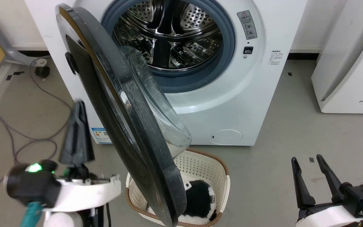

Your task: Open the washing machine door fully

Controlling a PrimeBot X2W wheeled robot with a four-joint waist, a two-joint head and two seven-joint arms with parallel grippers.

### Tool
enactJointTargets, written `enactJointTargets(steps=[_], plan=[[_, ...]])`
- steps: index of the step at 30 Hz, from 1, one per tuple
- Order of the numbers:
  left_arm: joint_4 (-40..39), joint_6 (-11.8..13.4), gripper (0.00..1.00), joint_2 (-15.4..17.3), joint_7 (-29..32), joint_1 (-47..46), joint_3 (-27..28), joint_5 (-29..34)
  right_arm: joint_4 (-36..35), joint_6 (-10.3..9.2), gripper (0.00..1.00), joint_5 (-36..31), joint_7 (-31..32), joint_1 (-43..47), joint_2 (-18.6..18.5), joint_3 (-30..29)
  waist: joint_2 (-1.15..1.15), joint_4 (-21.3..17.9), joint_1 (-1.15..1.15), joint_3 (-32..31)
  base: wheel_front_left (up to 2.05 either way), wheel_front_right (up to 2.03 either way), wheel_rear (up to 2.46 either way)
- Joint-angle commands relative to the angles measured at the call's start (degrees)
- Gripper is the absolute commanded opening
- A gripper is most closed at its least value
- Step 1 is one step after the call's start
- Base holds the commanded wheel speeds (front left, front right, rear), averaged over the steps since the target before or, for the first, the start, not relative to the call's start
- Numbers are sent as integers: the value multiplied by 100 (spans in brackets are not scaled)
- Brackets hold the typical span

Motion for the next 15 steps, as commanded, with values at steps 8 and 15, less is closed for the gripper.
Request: enactJointTargets(steps=[8, 15], plan=[[-1696, -37, 0, -7, 219, -308, -614, -269, -45, 3, 100, 22, 1, 61, 21, -85, 0, -31, 0, 9, 0, 0, 0], [-2124, -151, 0, -11, 674, -307, -1751, -493, 8, 3, 100, 65, -9, 81, 21, -70, 0, -2, 0, 32, 0, 0, 0]])
